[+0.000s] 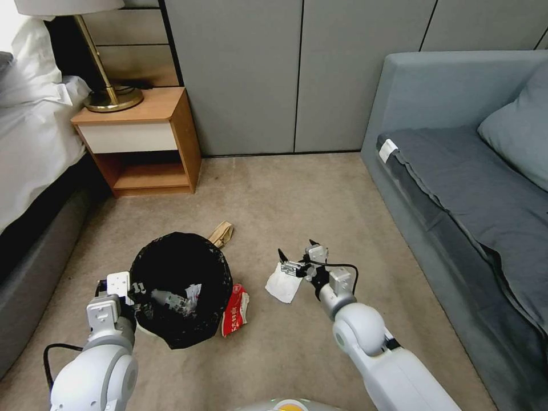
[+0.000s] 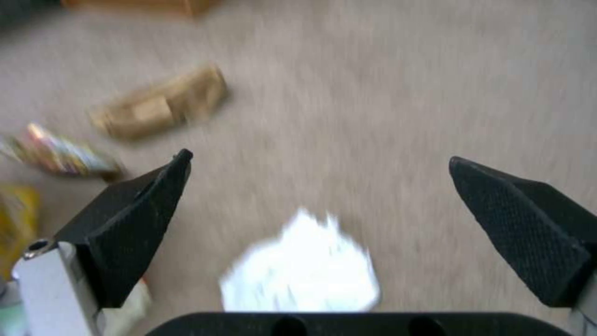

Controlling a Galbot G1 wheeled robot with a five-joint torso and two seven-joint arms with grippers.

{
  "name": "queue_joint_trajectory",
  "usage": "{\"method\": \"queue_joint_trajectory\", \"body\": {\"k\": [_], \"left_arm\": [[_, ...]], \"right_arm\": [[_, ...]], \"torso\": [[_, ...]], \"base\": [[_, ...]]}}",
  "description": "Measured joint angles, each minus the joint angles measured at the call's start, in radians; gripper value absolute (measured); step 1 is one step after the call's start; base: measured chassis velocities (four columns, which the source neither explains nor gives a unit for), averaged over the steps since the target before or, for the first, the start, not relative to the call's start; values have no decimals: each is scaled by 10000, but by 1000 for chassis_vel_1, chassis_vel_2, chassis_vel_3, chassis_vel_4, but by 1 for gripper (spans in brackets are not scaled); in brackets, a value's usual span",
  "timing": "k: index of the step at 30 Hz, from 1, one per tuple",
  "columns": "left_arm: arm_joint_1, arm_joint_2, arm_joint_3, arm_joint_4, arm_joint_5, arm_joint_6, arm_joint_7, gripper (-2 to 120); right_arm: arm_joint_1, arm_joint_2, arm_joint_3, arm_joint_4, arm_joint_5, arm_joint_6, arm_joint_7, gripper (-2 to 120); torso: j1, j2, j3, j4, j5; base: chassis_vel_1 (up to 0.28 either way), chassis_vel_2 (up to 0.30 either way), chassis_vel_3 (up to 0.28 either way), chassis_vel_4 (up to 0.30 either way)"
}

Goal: Pick up the trash bin, then pick up the garbage from the floor and place it into the trash bin.

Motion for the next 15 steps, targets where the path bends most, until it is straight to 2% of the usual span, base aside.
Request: {"method": "queue_joint_trajectory", "body": {"k": [6, 15], "left_arm": [[10, -59, -1, 136, 77, -5, -16, 1], [18, -183, 92, 181, 196, -16, -17, 1]], "right_arm": [[619, 231, -213, -1887, -333, 204, -519, 100], [1033, 651, -70, -3514, -815, 269, -1229, 100]], "torso": [[0, 0, 0, 0, 0], [0, 0, 0, 0, 1]], "base": [[0, 0, 0, 0], [0, 0, 0, 0]]}}
